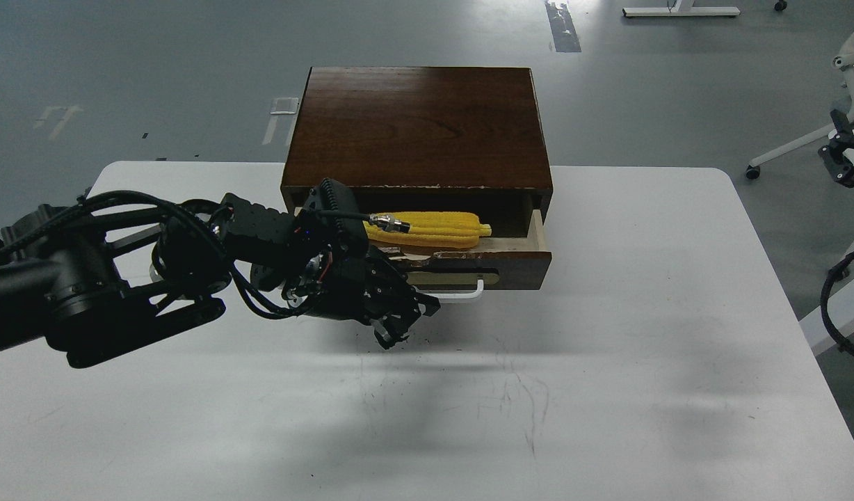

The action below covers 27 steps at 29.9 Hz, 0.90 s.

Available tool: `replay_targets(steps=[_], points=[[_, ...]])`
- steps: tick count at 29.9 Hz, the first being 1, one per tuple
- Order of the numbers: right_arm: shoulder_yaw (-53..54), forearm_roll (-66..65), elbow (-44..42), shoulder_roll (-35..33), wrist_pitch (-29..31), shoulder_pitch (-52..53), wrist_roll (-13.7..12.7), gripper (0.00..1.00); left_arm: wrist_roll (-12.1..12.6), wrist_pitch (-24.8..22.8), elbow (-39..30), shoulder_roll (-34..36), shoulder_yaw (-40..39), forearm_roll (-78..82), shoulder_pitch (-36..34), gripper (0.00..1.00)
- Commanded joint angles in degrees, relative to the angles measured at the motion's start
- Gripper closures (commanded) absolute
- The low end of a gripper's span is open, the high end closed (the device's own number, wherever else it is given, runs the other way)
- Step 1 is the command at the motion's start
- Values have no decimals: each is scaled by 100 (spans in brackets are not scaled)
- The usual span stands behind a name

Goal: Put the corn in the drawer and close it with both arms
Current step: 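Push the drawer front with the left gripper away from the robot until shut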

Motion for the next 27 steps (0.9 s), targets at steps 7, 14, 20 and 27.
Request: replay_targets(steps=[7,14,20,27], points=[[9,3,0,0,0,0,0,0,0,-1,243,-16,-9,-5,-16,100],[1,3,-35,0,0,0,0,0,0,-1,436,-33,-9,-5,-121,100],[1,3,-35,-9,0,0,0,0,0,-1,612,-68,-9,-14,-113,100],[1,3,-35,-44,0,0,0,0,0,-1,1016,-200,-9,-14,-174,100]])
